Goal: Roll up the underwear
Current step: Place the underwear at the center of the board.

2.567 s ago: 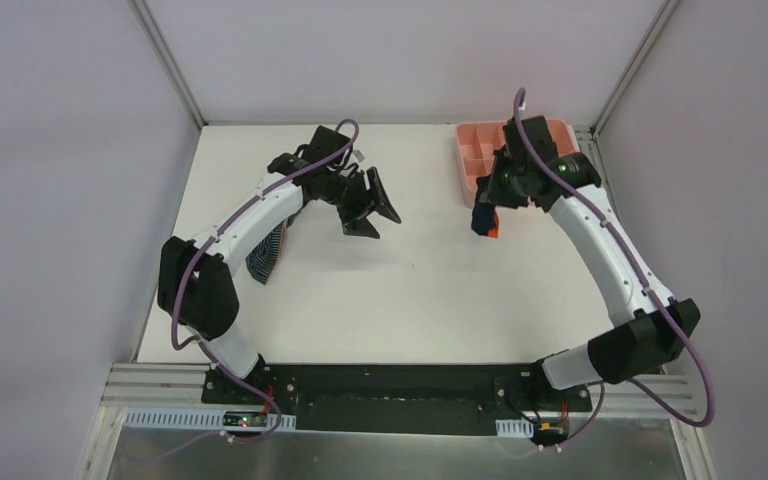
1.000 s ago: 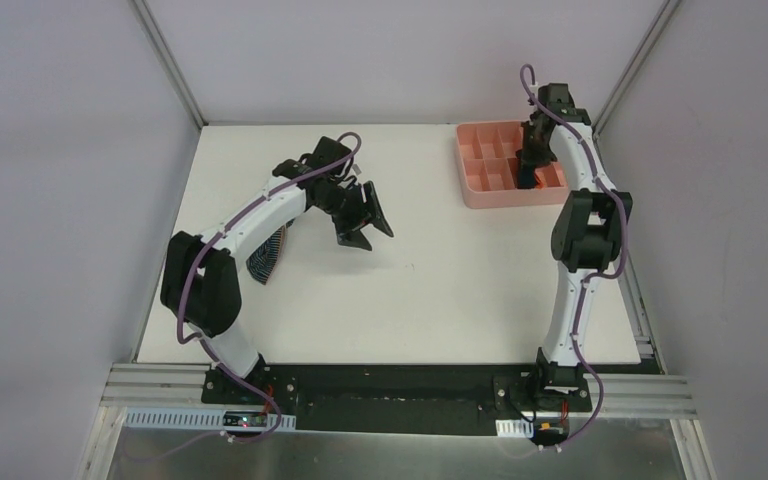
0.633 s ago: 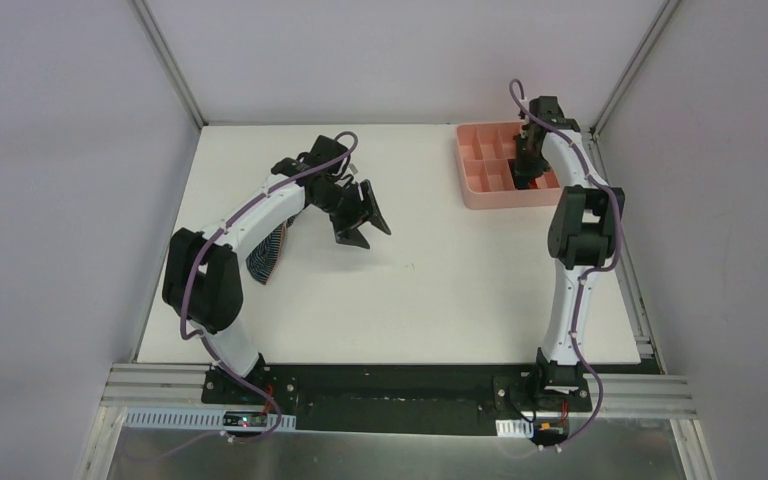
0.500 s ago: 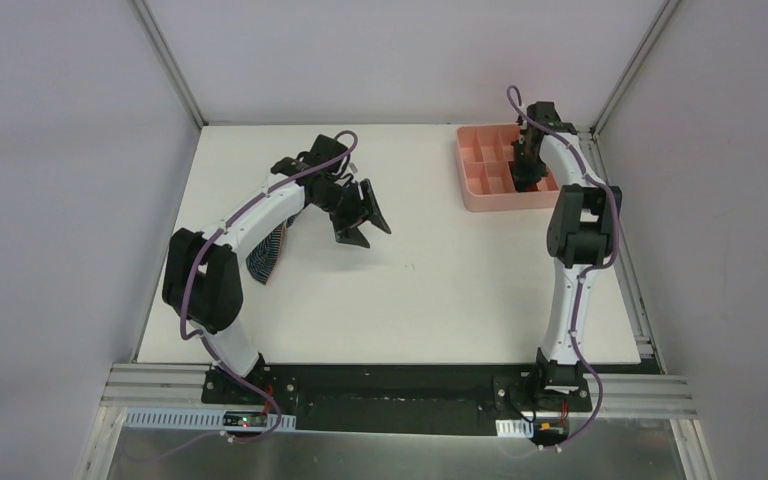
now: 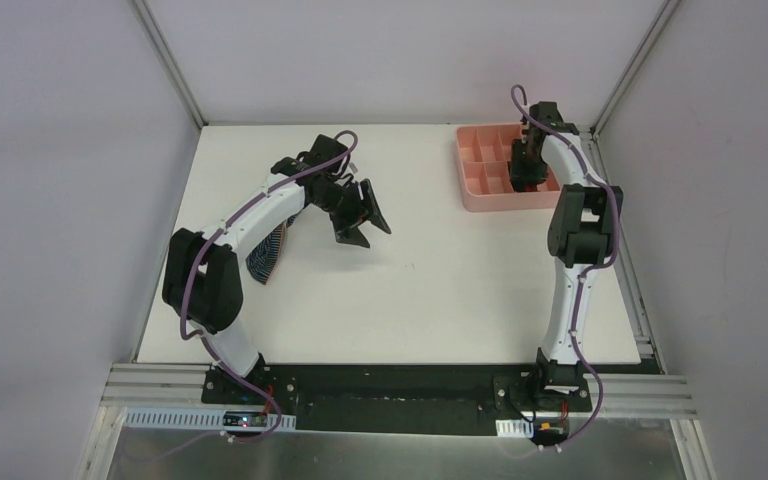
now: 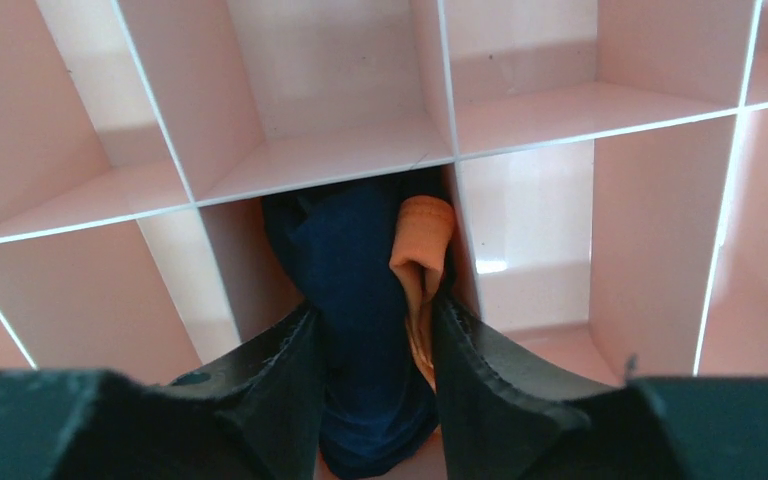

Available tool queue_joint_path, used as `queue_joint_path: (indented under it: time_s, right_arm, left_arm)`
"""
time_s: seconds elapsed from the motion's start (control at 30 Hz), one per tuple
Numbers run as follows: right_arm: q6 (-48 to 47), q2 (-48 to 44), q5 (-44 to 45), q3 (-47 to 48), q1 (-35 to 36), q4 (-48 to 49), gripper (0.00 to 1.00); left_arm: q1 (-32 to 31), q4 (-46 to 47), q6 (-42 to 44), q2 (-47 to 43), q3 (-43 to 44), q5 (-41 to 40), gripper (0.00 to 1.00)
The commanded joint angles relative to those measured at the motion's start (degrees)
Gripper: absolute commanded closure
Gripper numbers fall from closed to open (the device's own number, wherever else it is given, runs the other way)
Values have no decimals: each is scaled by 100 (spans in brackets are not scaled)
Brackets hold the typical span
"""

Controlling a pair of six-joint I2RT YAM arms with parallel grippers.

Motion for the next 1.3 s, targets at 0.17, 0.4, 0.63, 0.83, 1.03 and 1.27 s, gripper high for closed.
queue_joint_path:
  time_s: [0.17, 0.4, 0.63, 0.83, 1.03, 1.27]
  right_arm:
    - [519, -491, 17, 284, 60, -112, 52]
    - [574, -926, 59, 275, 69, -196, 50]
    - [647, -1555, 364, -63, 104, -240, 44]
    - [1150, -2850, 626, -1021, 242, 31, 44]
    - [1631, -4322, 561, -2512, 969, 403, 40]
    - [2288, -5621, 184, -4093, 1761, 574, 39]
  left_arm:
    - [80, -68, 69, -228, 22, -67, 41]
    - [75, -71, 125, -404, -87, -131, 41]
    - [214, -99, 329, -764, -70, -447, 35]
    - [821, -404, 297, -1065, -39, -684, 30]
    - [1402, -928, 476, -1279, -289, -2125, 30]
    - [1578, -1133, 1040, -245, 120, -4026, 25]
